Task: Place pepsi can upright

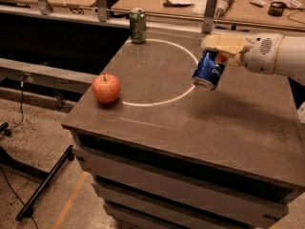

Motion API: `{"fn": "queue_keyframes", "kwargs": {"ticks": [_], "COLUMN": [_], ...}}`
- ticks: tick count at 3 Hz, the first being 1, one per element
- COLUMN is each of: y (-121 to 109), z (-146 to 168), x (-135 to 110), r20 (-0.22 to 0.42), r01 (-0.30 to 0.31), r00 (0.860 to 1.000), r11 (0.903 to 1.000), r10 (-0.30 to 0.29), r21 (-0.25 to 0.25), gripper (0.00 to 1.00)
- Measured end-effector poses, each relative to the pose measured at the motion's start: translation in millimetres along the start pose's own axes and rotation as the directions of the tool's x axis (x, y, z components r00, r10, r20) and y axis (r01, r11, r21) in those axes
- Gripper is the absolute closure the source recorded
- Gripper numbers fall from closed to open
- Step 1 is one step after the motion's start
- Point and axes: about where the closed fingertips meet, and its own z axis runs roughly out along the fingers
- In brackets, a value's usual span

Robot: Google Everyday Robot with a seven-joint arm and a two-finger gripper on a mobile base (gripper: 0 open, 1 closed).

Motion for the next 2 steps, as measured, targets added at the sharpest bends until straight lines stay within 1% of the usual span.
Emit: {"fn": "queue_keyframes", "kwargs": {"ticks": [1,2], "y": [8.1,15.2], "z": [1.6,-0.3], "x": [-1.0,2.4], "r20": [0.053,0.083], "r01": [0.207,0.379], "r00": [0.978,0.925], "r11": [0.9730,0.9138], "r10": [-0.202,-0.371], "r21": [-0.103,-0.145], "gripper": [1.00,1.00]}}
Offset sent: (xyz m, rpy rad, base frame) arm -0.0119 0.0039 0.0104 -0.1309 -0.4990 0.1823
